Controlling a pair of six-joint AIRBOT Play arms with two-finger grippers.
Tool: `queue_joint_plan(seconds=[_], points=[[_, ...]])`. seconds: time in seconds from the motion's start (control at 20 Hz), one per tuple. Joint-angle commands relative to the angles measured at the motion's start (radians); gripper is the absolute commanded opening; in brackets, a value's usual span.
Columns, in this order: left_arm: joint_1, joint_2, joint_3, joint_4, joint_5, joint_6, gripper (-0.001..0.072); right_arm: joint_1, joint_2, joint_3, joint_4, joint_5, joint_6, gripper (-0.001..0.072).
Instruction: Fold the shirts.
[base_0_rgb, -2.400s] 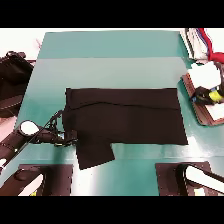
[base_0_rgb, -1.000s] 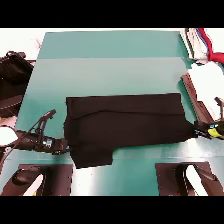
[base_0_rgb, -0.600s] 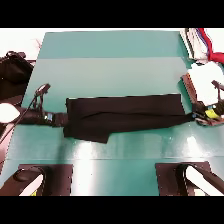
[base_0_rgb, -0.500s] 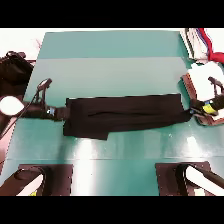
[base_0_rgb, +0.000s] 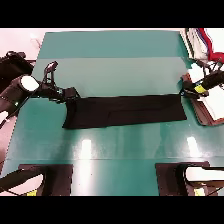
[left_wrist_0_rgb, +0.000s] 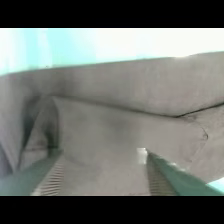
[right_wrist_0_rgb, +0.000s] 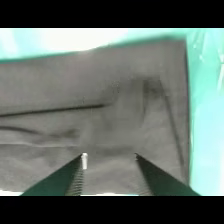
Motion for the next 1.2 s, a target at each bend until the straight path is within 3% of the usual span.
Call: queue_joint_plan(seconds=[0.0, 0.05, 0.1, 0.15, 0.2, 0.25, 0.45, 0.65, 0.7, 0.8, 0.85, 0.9, 1.15], points=[[-0.001, -0.017, 0.039, -0.002, -0.061, -0.007, 0.0593, -0.085, -0.035, 0.049, 0.099, 0.027, -0.121, 0.0419], [-0.001, -0.017, 0.047, -0.016, -0.080, -0.006, 0.0593, -0.129, -0.034, 0.037, 0.133, 0.027, -0.150, 0.0437], [-0.001, -0.017, 0.048, -0.039, -0.094, -0.004, 0.0591, -0.178, -0.035, 0.013, 0.160, 0.031, -0.170, 0.0513], [-0.005, -0.017, 0.047, -0.054, -0.103, -0.004, 0.0447, -0.222, -0.035, -0.018, 0.170, 0.029, -0.184, 0.0534], [-0.012, -0.017, 0.047, -0.066, -0.101, -0.003, 0.0117, -0.261, -0.042, -0.052, 0.174, 0.023, -0.204, 0.0534], [-0.026, -0.018, 0.047, -0.086, -0.079, 0.007, 0.0027, -0.295, -0.058, -0.082, 0.195, 0.021, -0.220, 0.0534], [-0.131, -0.020, 0.047, -0.107, 0.049, -0.018, 0.0026, -0.346, -0.161, -0.166, 0.301, 0.024, -0.297, 0.0531], [-0.235, -0.087, 0.048, -0.161, 0.122, -0.034, 0.0025, -0.273, -0.247, -0.184, 0.353, 0.024, -0.352, 0.0495], [-0.252, -0.114, 0.048, -0.195, 0.133, -0.030, 0.0025, -0.251, -0.256, -0.183, 0.354, 0.014, -0.373, 0.0393], [-0.282, -0.177, 0.072, -0.224, 0.138, -0.030, 0.0025, -0.207, -0.253, -0.182, 0.348, -0.002, -0.390, 0.0278], [-0.297, -0.216, 0.098, -0.226, 0.138, -0.030, 0.0025, -0.193, -0.244, -0.182, 0.349, -0.001, -0.393, 0.0062], [-0.312, -0.254, 0.131, -0.226, 0.137, -0.029, 0.0025, -0.183, -0.224, -0.182, 0.350, -0.001, -0.393, 0.0024], [-0.389, -0.475, 0.343, -0.226, 0.104, -0.004, 0.0025, -0.122, -0.018, -0.118, 0.351, 0.046, -0.360, 0.0022]])
